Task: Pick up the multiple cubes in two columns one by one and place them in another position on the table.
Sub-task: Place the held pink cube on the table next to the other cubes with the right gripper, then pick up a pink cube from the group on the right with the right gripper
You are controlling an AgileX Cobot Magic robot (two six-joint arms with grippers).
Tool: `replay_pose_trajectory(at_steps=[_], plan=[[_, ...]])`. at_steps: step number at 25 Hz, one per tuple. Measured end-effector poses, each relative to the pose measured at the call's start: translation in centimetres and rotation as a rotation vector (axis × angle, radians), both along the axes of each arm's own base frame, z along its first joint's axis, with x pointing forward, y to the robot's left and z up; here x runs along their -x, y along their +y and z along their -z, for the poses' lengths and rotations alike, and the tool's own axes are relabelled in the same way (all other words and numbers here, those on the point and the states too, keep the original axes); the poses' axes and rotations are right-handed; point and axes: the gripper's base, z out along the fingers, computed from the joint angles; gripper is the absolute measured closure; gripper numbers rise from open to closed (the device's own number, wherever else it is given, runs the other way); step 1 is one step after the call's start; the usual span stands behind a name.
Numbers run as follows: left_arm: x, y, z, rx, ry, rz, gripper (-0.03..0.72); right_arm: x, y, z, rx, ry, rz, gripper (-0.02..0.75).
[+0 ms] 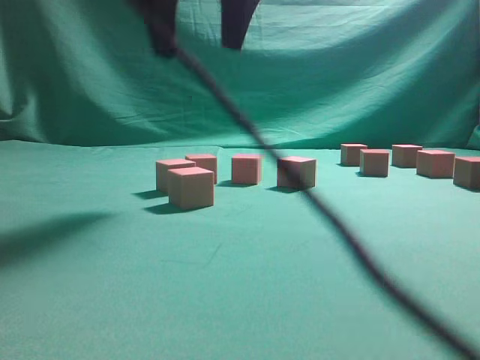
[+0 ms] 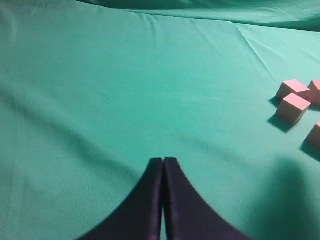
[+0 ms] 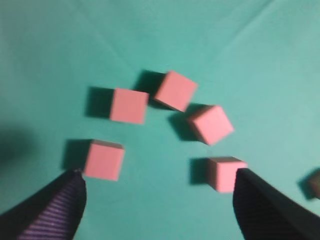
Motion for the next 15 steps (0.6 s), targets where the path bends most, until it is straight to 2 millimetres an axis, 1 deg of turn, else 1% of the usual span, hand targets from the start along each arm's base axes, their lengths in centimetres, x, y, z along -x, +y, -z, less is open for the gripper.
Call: replay_pose_trajectory(at_steps=[2,4,6,7,9,10,12,14,15], plan=[[0.0,0.0,0.0,0.000,0.000,0.000,0.688,-0.7,-2.5,-1.6,-0.021,-0.018,0.055,0.156],[0.0,0.0,0.0,0.000,0.000,0.000,0.688,-1.8,-5.8,-2.8,-0.036,-0.025,0.145,0.156],[0.0,0.0,0.0,0.000,0.000,0.000,0.688,-3.1,-10.2,-3.2,-0.038,-0.018,0.283,0.156],[0.0,0.0,0.0,0.000,0.000,0.000,0.688,-3.7,-12.4,-3.1,-0.034,-0.008,0.357,0.156],[0.0,0.0,0.0,0.000,0.000,0.000,0.688,-4.6,-16.5,-2.2,-0.016,0.025,0.482,0.156],[0.0,0.0,0.0,0.000,0.000,0.000,0.688,-5.0,-18.5,-1.3,-0.008,0.060,0.544,0.156],[0.0,0.0,0.0,0.000,0.000,0.000,0.688,-5.3,-21.7,0.6,-0.007,0.135,0.644,0.156],[0.0,0.0,0.0,0.000,0.000,0.000,0.688,-5.6,-24.1,2.6,-0.048,0.184,0.723,0.156],[0.0,0.0,0.0,0.000,0.000,0.000,0.688,-5.8,-24.8,3.5,-0.074,0.184,0.745,0.156]])
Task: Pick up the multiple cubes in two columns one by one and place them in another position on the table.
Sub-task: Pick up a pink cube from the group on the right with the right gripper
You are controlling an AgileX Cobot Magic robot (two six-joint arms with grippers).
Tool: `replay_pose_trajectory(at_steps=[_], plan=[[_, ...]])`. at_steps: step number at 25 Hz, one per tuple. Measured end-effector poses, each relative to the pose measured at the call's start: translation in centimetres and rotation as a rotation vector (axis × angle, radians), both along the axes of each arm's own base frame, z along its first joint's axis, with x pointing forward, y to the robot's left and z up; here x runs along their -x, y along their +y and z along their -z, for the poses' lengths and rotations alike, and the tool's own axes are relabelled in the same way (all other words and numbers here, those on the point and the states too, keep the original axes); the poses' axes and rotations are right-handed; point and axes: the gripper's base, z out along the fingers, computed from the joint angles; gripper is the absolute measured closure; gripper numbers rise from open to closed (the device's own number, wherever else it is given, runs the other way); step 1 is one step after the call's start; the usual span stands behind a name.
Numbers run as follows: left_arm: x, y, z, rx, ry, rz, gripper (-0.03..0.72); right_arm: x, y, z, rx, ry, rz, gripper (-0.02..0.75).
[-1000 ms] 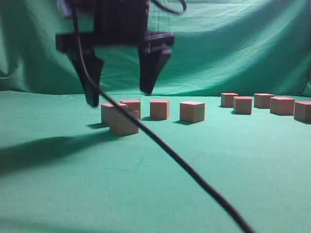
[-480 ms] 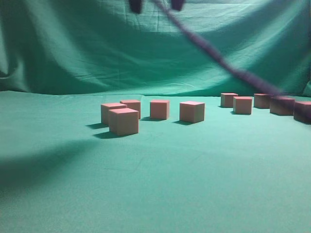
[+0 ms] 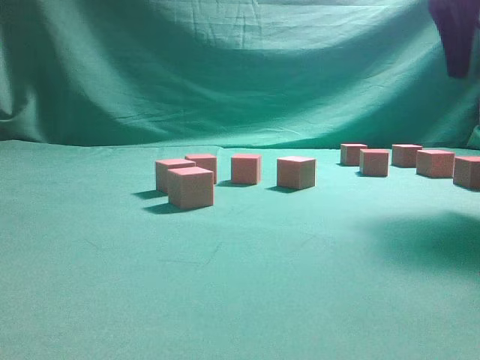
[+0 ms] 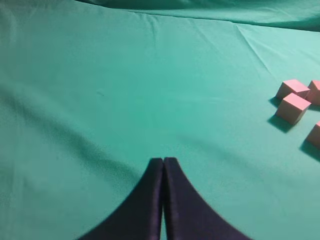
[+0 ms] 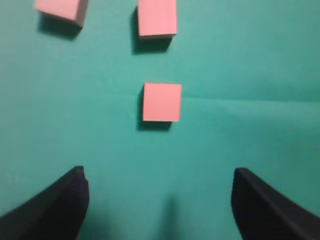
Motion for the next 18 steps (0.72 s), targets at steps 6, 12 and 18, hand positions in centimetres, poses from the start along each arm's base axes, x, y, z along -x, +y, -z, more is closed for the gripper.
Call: replay_pose_trajectory(at_steps=[6,12,18], plan=[[0.0,0.0,0.0,0.000,0.000,0.000,0.688,-1.4,-2.0,3.9,-0.059,-0.073,0.030,0.156],[0.0,0.0,0.0,0.000,0.000,0.000,0.688,-2.7,-1.5,7.1,-0.082,-0.054,-0.015,0.156],[0.0,0.0,0.0,0.000,0.000,0.000,0.688,-3.5,-1.3,9.1,-0.081,-0.046,-0.034,0.156]])
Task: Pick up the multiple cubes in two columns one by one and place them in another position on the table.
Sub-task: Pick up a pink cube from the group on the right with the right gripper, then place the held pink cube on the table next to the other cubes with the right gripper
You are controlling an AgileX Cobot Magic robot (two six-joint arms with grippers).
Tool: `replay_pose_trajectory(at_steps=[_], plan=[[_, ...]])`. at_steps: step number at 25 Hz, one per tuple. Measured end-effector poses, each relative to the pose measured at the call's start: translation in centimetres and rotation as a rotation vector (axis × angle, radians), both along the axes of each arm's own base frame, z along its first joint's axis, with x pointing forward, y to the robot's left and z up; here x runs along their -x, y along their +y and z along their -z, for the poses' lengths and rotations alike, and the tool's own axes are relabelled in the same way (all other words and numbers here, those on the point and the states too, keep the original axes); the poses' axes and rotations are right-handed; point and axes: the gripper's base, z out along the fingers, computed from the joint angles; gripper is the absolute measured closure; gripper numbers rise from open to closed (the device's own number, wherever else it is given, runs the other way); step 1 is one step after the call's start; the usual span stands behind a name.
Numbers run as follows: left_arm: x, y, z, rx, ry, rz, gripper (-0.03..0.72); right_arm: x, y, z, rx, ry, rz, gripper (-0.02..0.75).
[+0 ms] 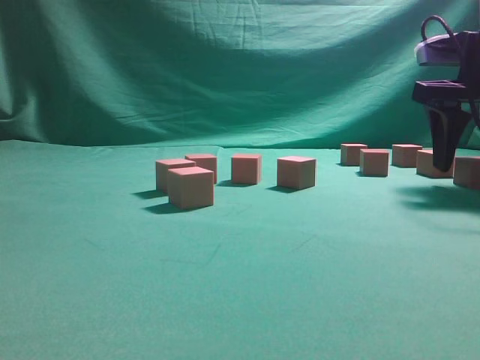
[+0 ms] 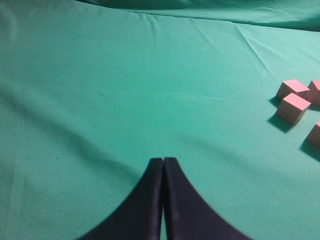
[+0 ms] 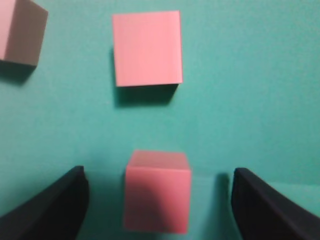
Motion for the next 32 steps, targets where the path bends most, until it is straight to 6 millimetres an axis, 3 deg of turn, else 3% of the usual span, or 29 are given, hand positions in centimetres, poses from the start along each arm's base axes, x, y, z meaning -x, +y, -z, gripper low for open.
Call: replay_pose_trajectory(at_steps=[6,7,11,14,17,20,26,32], plan=[[0.0,0.0,0.0,0.000,0.000,0.000,0.688,-0.2,0.0,0.3,-0.001,-0.007,0.000,0.469],[0.0,0.0,0.0,0.000,0.000,0.000,0.688,-0.2,0.0,0.3,-0.001,-0.007,0.000,0.486],[0.0,0.0,0.0,0.000,0.000,0.000,0.688,0.2,0.7,-0.2,0.007,0.030,-0.030,0.476],[0.0,0.0,0.0,0.000,0.000,0.000,0.688,0.8,2.8,-3.6,-0.002,-0.023,-0.096,0.476],[0.0,0.0,0.0,0.000,0.000,0.000,0.688,2.9,6.1,-8.0,-0.019,-0.126,-0.228,0.476],[0.0,0.0,0.0,0.000,0.000,0.000,0.688,5.4,9.7,-9.9,-0.013,-0.161,-0.418,0.476],[0.0,0.0,0.0,0.000,0.000,0.000,0.688,9.6,16.2,-8.9,0.002,-0.158,-0.746,0.476],[0.0,0.0,0.0,0.000,0.000,0.000,0.688,11.7,20.9,-5.3,0.001,-0.114,-1.015,0.476]])
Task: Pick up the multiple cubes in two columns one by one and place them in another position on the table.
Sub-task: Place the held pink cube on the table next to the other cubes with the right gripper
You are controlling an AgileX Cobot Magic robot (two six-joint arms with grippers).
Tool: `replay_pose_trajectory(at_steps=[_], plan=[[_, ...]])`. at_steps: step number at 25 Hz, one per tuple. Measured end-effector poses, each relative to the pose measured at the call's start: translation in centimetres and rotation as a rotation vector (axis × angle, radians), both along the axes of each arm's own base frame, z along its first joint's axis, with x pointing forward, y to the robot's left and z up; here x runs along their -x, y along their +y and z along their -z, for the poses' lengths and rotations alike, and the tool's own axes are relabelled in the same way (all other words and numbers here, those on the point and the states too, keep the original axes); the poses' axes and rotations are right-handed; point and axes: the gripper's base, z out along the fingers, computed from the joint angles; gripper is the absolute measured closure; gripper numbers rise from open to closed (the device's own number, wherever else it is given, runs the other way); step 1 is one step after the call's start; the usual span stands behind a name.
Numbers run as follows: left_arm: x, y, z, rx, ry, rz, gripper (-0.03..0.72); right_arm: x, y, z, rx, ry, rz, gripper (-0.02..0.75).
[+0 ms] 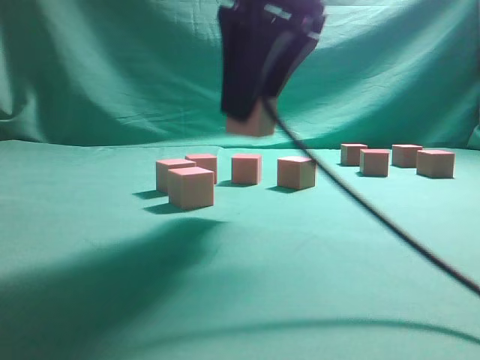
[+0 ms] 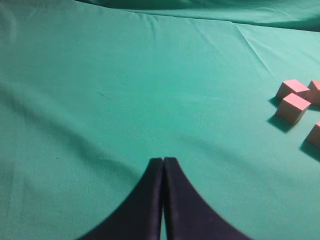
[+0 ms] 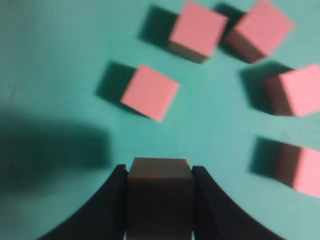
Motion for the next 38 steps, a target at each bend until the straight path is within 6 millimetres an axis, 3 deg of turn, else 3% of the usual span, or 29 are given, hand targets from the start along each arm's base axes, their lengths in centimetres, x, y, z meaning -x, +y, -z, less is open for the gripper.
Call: replay_pose_trajectory(at_steps=[7,16,22,25,28,30,34,36,37,38], plan=[[0.0,0.0,0.0,0.000,0.000,0.000,0.688,-0.5,1.3,3.7,0.041,0.026,-0.049,0.476],[0.0,0.0,0.0,0.000,0.000,0.000,0.688,-0.7,1.8,5.4,0.031,0.051,-0.033,0.476],[0.0,0.0,0.0,0.000,0.000,0.000,0.688,-0.7,1.9,5.1,0.040,0.069,-0.035,0.476],[0.0,0.0,0.0,0.000,0.000,0.000,0.688,-0.9,2.2,3.2,0.045,0.091,-0.021,0.309],[0.0,0.0,0.0,0.000,0.000,0.000,0.688,-1.2,2.5,-0.9,0.024,0.101,0.032,0.133],[0.0,0.0,0.0,0.000,0.000,0.000,0.688,-1.1,2.4,-3.6,0.034,0.118,0.056,0.081],[0.0,0.0,0.0,0.000,0.000,0.000,0.688,-2.9,0.6,-7.8,0.030,0.030,0.197,0.097],[0.0,0.0,0.0,0.000,0.000,0.000,0.688,-4.0,-1.6,-9.0,0.054,-0.027,0.286,0.097],[0.0,0.0,0.0,0.000,0.000,0.000,0.688,-4.7,-3.0,-9.6,0.063,-0.052,0.348,0.157],[0.0,0.0,0.0,0.000,0.000,0.000,0.688,-5.6,-4.5,-10.1,0.066,-0.070,0.419,0.158]])
